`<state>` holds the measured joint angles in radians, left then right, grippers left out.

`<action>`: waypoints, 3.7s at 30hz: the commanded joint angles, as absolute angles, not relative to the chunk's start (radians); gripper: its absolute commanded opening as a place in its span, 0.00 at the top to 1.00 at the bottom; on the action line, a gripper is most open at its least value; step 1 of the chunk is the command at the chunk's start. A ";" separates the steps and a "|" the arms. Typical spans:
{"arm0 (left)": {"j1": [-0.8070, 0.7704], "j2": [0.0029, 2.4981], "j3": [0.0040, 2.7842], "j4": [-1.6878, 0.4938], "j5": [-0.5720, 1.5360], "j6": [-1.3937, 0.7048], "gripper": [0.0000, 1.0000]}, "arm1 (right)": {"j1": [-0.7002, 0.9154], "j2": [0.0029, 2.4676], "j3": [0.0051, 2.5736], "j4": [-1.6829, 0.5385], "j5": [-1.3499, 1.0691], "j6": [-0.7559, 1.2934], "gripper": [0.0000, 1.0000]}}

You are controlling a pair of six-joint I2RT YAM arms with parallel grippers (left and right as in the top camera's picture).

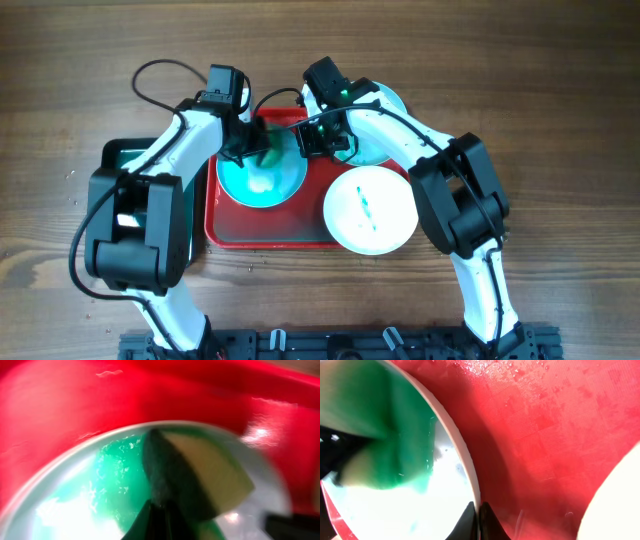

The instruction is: Clean dirty plates on tray and stack at the side

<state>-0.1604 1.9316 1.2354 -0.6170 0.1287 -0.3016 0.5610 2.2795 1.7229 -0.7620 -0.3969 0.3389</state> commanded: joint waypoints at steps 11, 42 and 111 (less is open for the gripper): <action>-0.143 1.941 1.228 -0.913 0.489 -0.295 0.96 | 0.555 2.300 1.713 -0.768 -0.402 0.341 0.96; 0.056 1.667 1.562 -1.175 -0.020 -0.474 0.96 | 0.615 2.153 1.722 -0.919 -0.110 0.508 0.96; 0.056 1.667 1.562 -1.175 -0.021 -0.475 0.96 | 1.046 1.847 1.660 -1.107 1.210 0.495 0.96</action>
